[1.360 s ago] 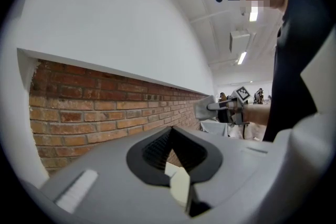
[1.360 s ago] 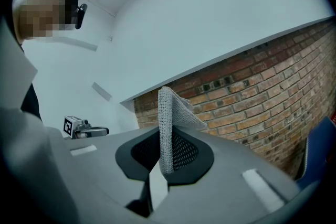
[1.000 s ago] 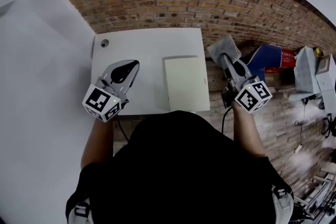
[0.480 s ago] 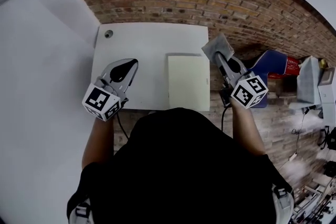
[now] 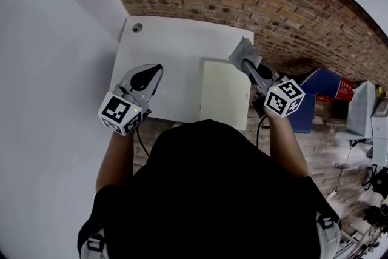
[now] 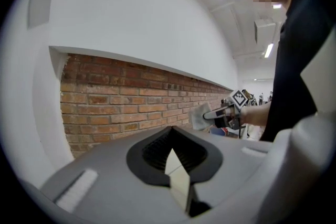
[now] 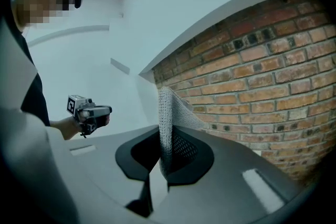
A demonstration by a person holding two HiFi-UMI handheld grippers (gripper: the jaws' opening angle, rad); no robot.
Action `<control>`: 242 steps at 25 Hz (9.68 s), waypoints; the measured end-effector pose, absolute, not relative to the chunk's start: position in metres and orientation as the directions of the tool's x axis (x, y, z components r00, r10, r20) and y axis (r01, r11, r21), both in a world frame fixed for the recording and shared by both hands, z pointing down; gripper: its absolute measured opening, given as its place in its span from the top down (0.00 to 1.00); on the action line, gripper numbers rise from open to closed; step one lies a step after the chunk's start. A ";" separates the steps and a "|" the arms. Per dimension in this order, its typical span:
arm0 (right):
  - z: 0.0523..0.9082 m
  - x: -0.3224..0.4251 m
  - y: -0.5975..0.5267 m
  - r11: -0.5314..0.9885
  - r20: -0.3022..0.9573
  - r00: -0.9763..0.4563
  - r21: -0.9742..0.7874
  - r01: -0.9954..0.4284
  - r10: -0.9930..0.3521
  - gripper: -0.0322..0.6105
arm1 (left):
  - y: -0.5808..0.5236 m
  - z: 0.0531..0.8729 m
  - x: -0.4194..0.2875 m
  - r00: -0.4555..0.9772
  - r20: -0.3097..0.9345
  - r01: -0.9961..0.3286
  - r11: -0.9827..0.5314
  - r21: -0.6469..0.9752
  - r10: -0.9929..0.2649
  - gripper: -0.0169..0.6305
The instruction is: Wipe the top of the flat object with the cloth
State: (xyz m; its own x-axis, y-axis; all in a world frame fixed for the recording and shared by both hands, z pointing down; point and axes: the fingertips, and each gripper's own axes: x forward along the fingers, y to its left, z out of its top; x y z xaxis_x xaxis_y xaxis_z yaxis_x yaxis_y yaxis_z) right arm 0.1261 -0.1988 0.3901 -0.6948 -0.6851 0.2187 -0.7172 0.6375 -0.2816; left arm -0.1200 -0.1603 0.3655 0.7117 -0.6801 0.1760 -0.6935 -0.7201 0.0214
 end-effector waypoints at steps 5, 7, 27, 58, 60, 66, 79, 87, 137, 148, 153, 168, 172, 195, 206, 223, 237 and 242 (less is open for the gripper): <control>0.424 0.108 -0.208 0.685 0.274 -0.727 -0.245 -0.686 -0.630 0.94 | -0.152 0.375 -0.134 0.675 0.198 -0.730 -0.682 0.039 -0.711 0.97; 0.438 0.104 -0.212 0.702 0.299 -0.731 -0.217 -0.678 -0.613 0.94 | -0.151 0.379 -0.138 0.661 0.205 -0.743 -0.668 0.046 -0.722 0.97; 0.543 0.068 -0.214 0.742 0.461 -0.775 -0.305 -0.597 -0.433 0.94 | -0.133 0.423 -0.160 0.578 0.292 -0.810 -0.581 0.087 -0.762 0.97; 0.663 0.033 -0.221 0.637 0.596 -0.771 -0.510 -0.579 -0.224 0.94 | -0.127 0.447 -0.163 0.581 0.361 -0.806 -0.577 0.132 -0.729 0.97; 0.672 0.033 -0.222 0.618 0.603 -0.768 -0.526 -0.585 -0.214 0.94 | -0.128 0.449 -0.164 0.581 0.366 -0.806 -0.577 0.131 -0.727 0.97; 0.699 0.038 -0.221 0.528 0.617 -0.759 -0.582 -0.619 -0.208 0.94 | -0.127 0.453 -0.167 0.576 0.375 -0.809 -0.571 0.135 -0.726 0.97; 0.725 0.055 -0.226 0.434 0.658 -0.717 -0.590 -0.681 -0.231 0.94 | -0.124 0.460 -0.167 0.575 0.393 -0.810 -0.566 0.152 -0.718 0.97; 0.738 0.070 -0.237 0.362 0.681 -0.677 -0.578 -0.731 -0.279 0.94 | -0.121 0.463 -0.170 0.570 0.405 -0.814 -0.557 0.164 -0.715 0.97; 0.744 0.237 -0.223 0.182 0.776 -0.456 -0.420 -0.889 -0.436 0.94 | -0.145 0.478 -0.090 0.716 0.412 -0.675 -0.708 0.206 -0.563 0.97; 0.745 0.264 -0.218 0.160 0.787 -0.428 -0.401 -0.902 -0.444 0.94 | -0.143 0.481 -0.077 0.736 0.404 -0.653 -0.727 0.212 -0.543 0.97; 0.743 0.275 -0.220 0.154 0.785 -0.424 -0.399 -0.904 -0.452 0.94 | -0.142 0.482 -0.073 0.736 0.405 -0.652 -0.729 0.210 -0.542 0.97; 0.713 0.272 -0.218 0.202 0.750 -0.442 -0.396 -0.896 -0.491 0.94 | -0.137 0.485 -0.075 0.739 0.410 -0.648 -0.730 0.217 -0.534 0.97; 0.690 0.249 -0.216 0.232 0.710 -0.486 -0.431 -0.872 -0.510 0.94 | -0.137 0.482 -0.074 0.750 0.399 -0.636 -0.741 0.217 -0.527 0.97; 0.681 0.080 -0.158 0.343 0.621 -0.705 -0.615 -0.709 -0.344 0.94 | -0.122 0.478 -0.121 0.755 0.415 -0.627 -0.744 0.229 -0.508 0.97; 0.711 0.050 -0.130 0.297 0.640 -0.708 -0.643 -0.706 -0.298 0.94 | -0.115 0.481 -0.135 0.754 0.424 -0.627 -0.741 0.240 -0.501 0.97; 0.747 0.071 -0.128 0.234 0.715 -0.629 -0.584 -0.777 -0.303 0.94 | -0.112 0.491 -0.140 0.755 0.443 -0.622 -0.742 0.250 -0.483 0.97; 0.749 0.104 -0.125 0.219 0.736 -0.594 -0.553 -0.804 -0.325 0.94 | -0.119 0.494 -0.113 0.783 0.433 -0.584 -0.766 0.267 -0.446 0.97; 0.750 0.119 -0.121 0.202 0.743 -0.577 -0.542 -0.816 -0.338 0.94 | -0.120 0.495 -0.104 0.794 0.429 -0.568 -0.778 0.269 -0.431 0.97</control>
State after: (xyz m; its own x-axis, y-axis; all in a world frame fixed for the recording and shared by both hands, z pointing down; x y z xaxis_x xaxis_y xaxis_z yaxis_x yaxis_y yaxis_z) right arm 0.1189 -0.1205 0.7496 -0.5771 -0.3379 0.7435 -0.8160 0.2018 -0.5417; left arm -0.1042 -0.1200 0.4945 0.7940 -0.4307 0.4291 -0.5676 -0.7780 0.2694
